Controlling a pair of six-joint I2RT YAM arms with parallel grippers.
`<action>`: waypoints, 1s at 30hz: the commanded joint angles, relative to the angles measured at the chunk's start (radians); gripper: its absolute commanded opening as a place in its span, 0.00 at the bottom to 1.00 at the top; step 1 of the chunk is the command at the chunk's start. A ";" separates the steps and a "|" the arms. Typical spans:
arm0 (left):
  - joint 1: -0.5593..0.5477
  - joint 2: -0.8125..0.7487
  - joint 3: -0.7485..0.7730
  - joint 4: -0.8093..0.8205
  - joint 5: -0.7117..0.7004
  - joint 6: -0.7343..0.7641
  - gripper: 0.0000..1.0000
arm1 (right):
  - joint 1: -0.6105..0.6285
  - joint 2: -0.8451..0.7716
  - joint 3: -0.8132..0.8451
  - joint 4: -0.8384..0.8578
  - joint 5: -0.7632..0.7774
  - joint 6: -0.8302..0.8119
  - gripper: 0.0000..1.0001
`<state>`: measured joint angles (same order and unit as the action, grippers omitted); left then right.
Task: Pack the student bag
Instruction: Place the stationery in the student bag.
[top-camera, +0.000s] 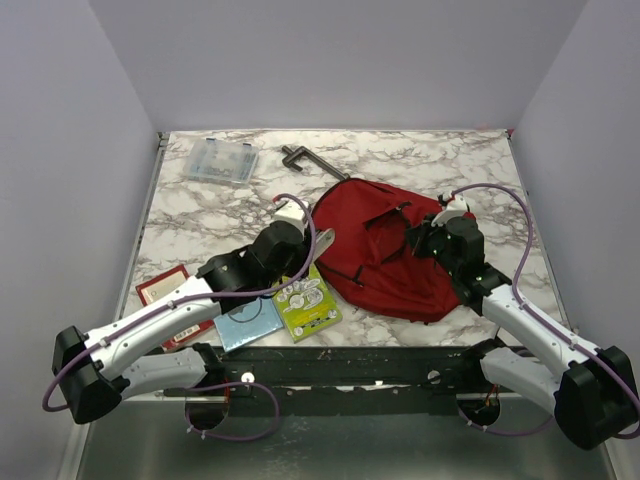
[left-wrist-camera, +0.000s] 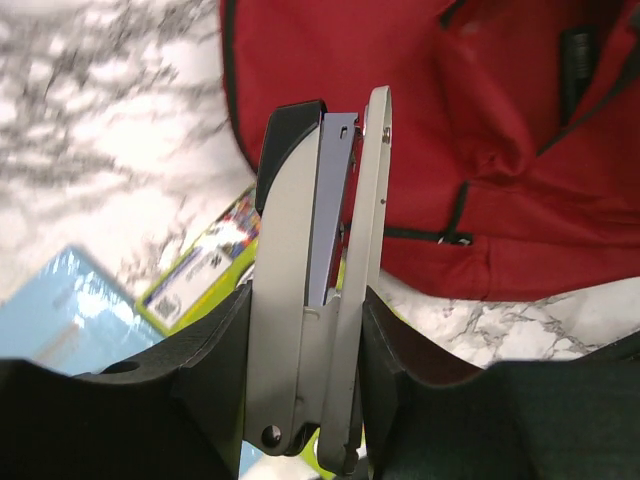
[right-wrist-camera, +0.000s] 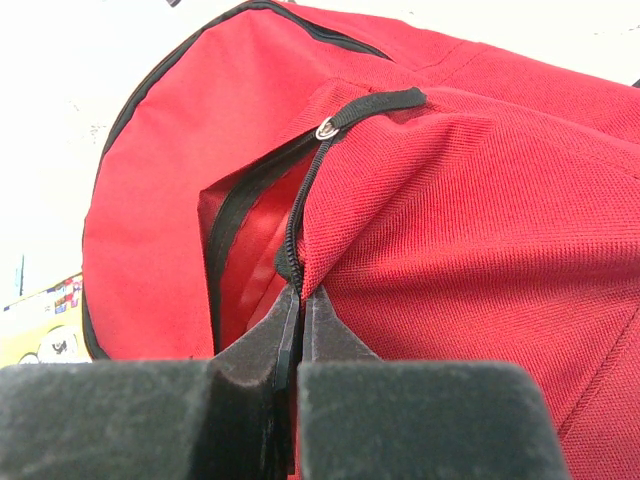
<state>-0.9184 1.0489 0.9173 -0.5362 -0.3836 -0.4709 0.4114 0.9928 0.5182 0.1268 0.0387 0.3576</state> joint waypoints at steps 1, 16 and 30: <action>-0.006 0.030 0.018 0.329 0.124 0.309 0.00 | 0.002 -0.020 -0.009 0.081 -0.033 -0.005 0.01; -0.002 0.385 0.124 0.603 0.442 0.769 0.00 | 0.001 -0.067 0.046 0.034 -0.069 -0.016 0.01; -0.009 0.748 0.366 0.803 0.499 0.788 0.00 | 0.003 -0.022 0.048 0.055 -0.149 0.049 0.01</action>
<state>-0.9169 1.7519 1.2415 0.0273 0.0868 0.3702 0.4110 0.9642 0.5198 0.1188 -0.0460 0.3645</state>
